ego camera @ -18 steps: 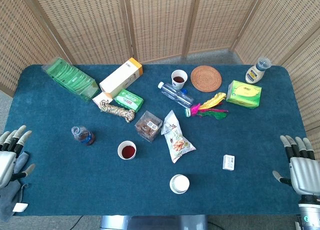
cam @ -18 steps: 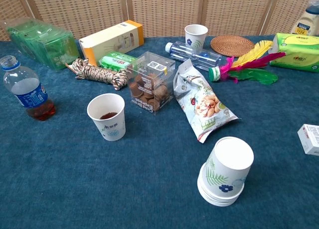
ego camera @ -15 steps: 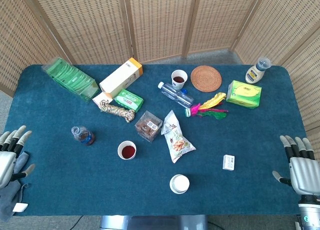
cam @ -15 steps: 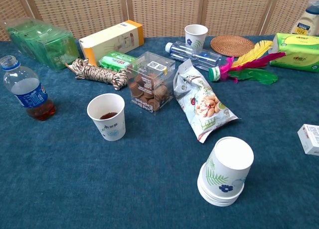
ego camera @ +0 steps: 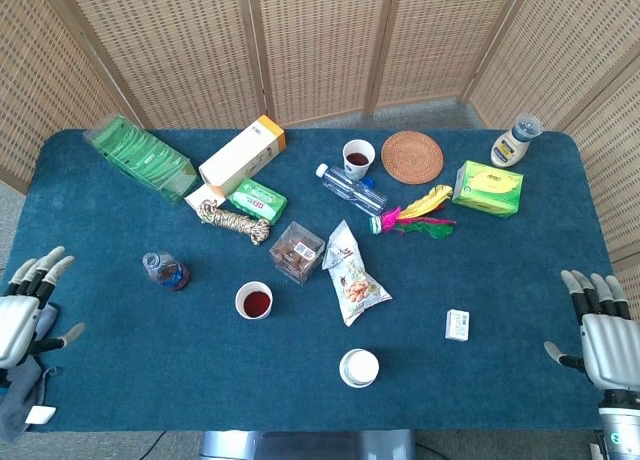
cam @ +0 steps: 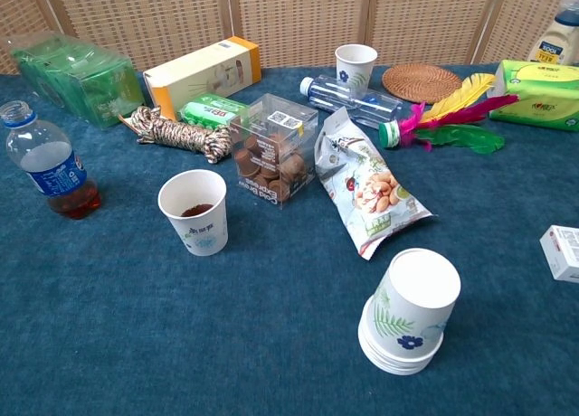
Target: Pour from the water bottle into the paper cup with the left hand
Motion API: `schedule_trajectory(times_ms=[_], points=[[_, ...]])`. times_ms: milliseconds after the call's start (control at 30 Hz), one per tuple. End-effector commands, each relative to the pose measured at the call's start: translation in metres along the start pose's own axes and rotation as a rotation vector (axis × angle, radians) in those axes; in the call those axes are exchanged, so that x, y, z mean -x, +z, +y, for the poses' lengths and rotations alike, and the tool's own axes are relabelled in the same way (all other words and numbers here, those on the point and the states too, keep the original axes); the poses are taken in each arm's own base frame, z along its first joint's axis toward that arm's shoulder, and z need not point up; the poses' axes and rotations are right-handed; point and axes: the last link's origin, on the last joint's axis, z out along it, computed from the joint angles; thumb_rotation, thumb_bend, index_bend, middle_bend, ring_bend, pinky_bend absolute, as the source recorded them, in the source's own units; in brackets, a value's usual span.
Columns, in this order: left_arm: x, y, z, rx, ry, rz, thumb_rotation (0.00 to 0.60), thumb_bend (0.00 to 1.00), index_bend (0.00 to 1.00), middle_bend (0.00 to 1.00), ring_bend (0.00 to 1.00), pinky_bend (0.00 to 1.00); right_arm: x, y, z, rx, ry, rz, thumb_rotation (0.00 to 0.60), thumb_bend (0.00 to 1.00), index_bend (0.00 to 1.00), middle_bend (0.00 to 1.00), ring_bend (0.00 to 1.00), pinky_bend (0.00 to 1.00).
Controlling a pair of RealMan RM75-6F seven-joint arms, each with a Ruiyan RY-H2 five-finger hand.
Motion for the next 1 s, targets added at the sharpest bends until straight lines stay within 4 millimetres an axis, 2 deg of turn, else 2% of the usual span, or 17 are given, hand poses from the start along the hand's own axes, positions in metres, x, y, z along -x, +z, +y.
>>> schedule_trajectory(times_ms=[33,367,567,1000], points=[[0.014,0.014,-0.008,0.020,-0.107,-0.020,0.600,0.28,0.00,0.00,0.00,0.00,0.000,0.000,-0.001,-0.005,0.009,-0.004,0.600,0.00,0.00,0.00,0.00,0.00],[0.041,0.038,-0.019,0.015,-0.252,-0.062,0.600,0.28,0.00,0.00,0.00,0.00,0.002,0.001,-0.002,-0.019,0.010,-0.022,0.600,0.00,0.00,0.00,0.00,0.00],[0.057,0.056,-0.017,0.025,-0.368,-0.084,0.600,0.28,0.00,0.00,0.00,0.00,0.004,0.000,-0.003,-0.025,0.006,-0.033,0.600,0.00,0.00,0.00,0.00,0.00],[0.080,0.085,-0.013,0.043,-0.437,-0.098,0.600,0.28,0.00,0.00,0.00,0.00,0.005,-0.001,-0.004,-0.031,0.007,-0.045,0.600,0.00,0.00,0.00,0.00,0.00]])
